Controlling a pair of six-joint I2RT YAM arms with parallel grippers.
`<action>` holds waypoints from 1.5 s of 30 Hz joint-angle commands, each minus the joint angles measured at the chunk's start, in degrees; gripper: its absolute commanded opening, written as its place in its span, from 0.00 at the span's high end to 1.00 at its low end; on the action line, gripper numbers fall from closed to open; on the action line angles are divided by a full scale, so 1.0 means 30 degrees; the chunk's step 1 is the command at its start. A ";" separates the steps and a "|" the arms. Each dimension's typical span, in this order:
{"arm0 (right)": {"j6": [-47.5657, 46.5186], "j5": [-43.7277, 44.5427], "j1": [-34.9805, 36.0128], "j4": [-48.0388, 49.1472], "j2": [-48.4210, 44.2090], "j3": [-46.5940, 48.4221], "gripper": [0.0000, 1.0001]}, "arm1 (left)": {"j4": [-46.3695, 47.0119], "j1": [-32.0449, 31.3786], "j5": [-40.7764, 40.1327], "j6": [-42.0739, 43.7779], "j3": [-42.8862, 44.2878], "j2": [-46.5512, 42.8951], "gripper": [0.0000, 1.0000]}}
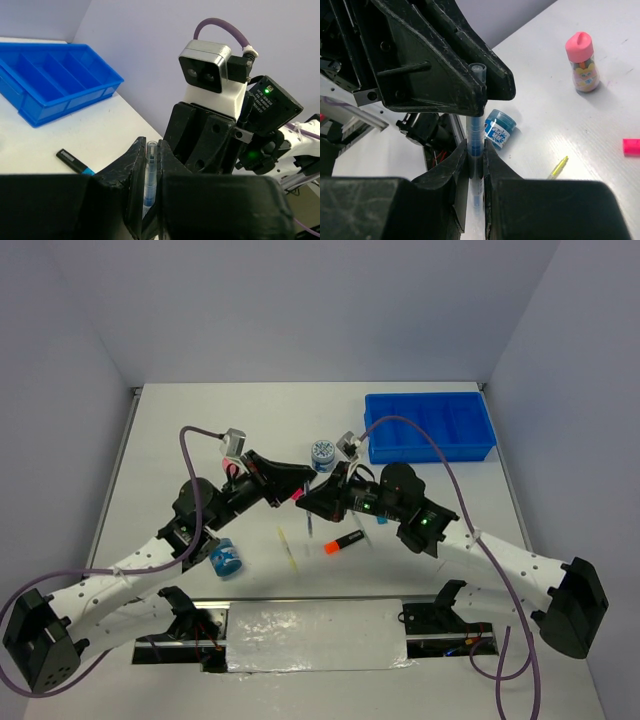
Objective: Sort the stationery into containers
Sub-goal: Close the pen cap on the pen, then place the pen in the storage box.
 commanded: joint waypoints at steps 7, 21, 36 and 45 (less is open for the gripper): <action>-0.2021 0.1554 0.0096 -0.1085 0.0861 0.5499 1.00 | 0.1230 -0.0012 0.0583 -0.0528 -0.1243 0.0449 1.00; -0.3223 0.1817 -0.0108 -0.3458 0.3002 1.1947 1.00 | 0.1935 -0.1154 0.0819 -0.0384 -0.2856 0.0391 1.00; -0.3370 0.2313 -0.0108 -0.2958 0.3852 0.5738 1.00 | -0.8282 -0.1154 -0.4709 0.4538 0.6919 0.0973 0.46; -0.2815 0.4570 -0.4198 -0.7789 0.5958 0.6788 1.00 | -2.1258 -0.0306 -1.7255 -0.0355 1.2435 0.1798 0.01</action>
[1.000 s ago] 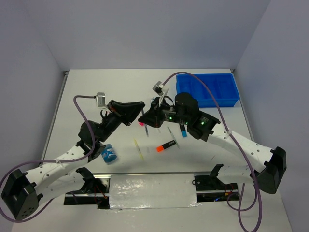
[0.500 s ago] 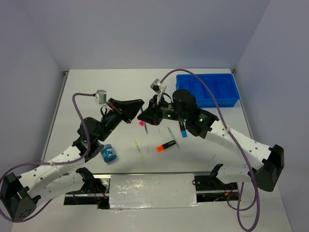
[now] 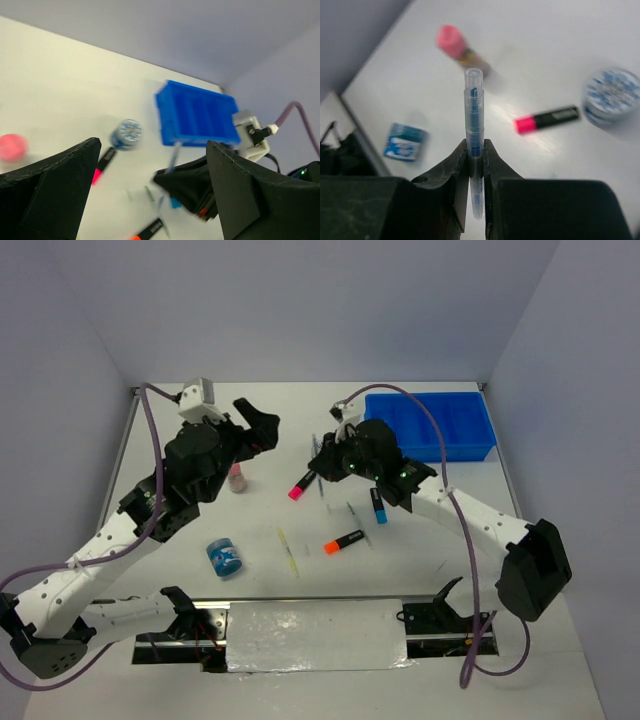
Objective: Sort the stationery into containers
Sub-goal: Place the pen in the storage box.
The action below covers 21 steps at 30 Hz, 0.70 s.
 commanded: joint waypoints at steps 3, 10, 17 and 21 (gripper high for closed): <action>-0.0097 0.3782 -0.4326 -0.5415 0.2293 0.3359 1.00 | -0.6057 0.0549 -0.3576 -0.1074 0.0285 -0.0621 0.01; -0.0683 0.7212 -0.8167 -0.9526 0.9340 1.1002 1.00 | -0.5212 0.0636 0.0113 0.0186 -0.4199 -0.2205 0.01; -0.1445 0.8361 -0.9809 -1.3718 1.6005 1.9968 1.00 | -0.5592 0.0695 0.1321 0.0830 -0.5579 -0.2938 0.01; -0.2031 0.8566 -0.9985 -1.3079 1.6420 2.0096 1.00 | -0.5418 0.0695 0.1495 0.1534 -0.5755 -0.3086 0.01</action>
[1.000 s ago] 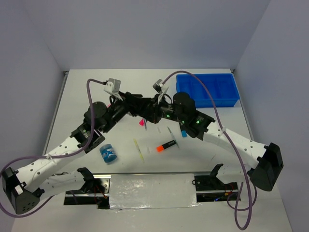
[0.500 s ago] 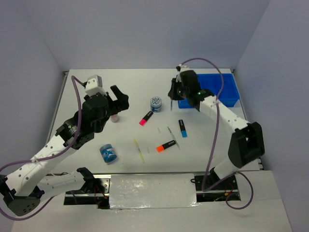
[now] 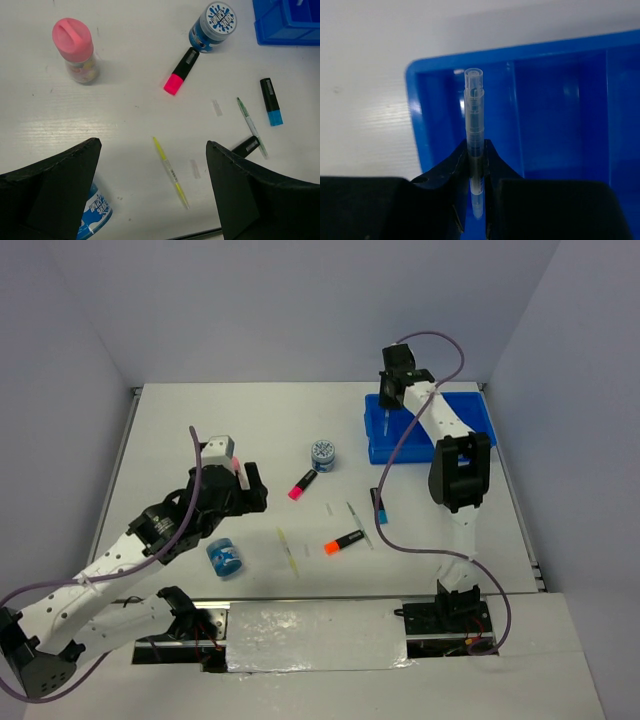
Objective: Sort the stationery into containers
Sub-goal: Place the pen in the storage box.
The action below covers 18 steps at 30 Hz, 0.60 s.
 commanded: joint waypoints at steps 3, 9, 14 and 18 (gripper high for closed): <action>-0.1005 0.0697 0.0003 -0.0720 -0.0563 0.0598 0.99 | 0.1157 0.0120 0.1098 0.1090 -0.0139 -0.0207 0.01; -0.1240 -0.0268 -0.0056 -0.0807 -0.0215 0.0304 0.88 | 0.1567 0.0119 0.1771 0.1207 -0.0256 0.0789 0.01; -0.1269 -0.0561 -0.0114 -0.0691 -0.0300 -0.0223 0.82 | 0.1627 0.0091 0.2037 0.1296 -0.0316 0.0907 0.01; -0.1211 -0.0973 -0.0114 -0.0602 -0.0710 -0.0458 0.63 | 0.1539 0.0119 0.1978 0.1296 -0.0315 0.0877 0.01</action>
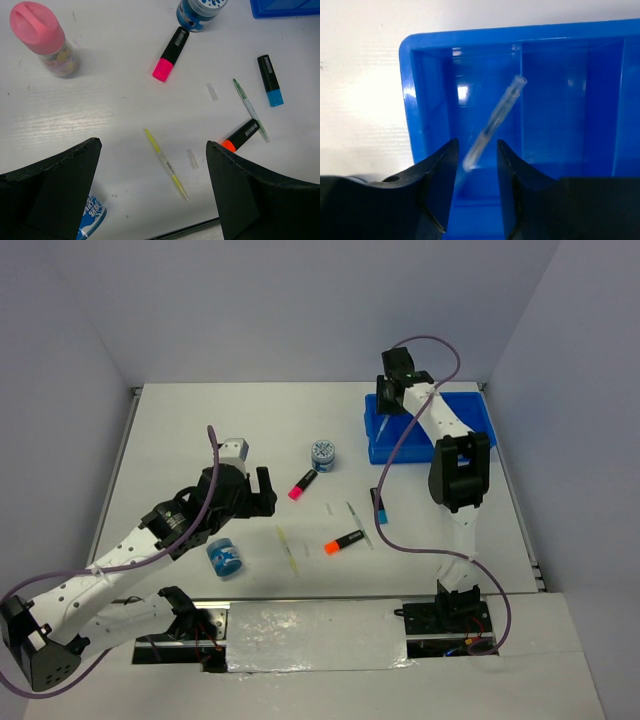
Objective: Sort the stationery into containers
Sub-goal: Place the pen in the storage box, then pick up the pen from the center of the board.
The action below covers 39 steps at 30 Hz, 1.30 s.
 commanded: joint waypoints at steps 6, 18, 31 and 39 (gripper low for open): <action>-0.0118 -0.0288 -0.0100 -0.0430 -0.1375 0.0762 0.42 | 0.0532 0.0076 0.0215 0.0465 0.0224 -0.0004 0.01; -0.0616 -0.3805 0.3030 0.2434 -1.1828 -0.9333 0.42 | -0.0813 0.0105 -0.0429 -0.0530 0.1394 0.0729 0.01; 0.1141 -0.0990 0.8425 0.2645 -1.5349 -1.8540 0.35 | -0.4915 0.0105 -0.0752 0.0376 0.1866 -0.1115 0.01; 0.1172 -0.1781 0.8806 0.3025 -1.3861 -2.0037 0.45 | -0.4185 -0.0012 0.0829 0.1314 0.0811 -0.2259 0.01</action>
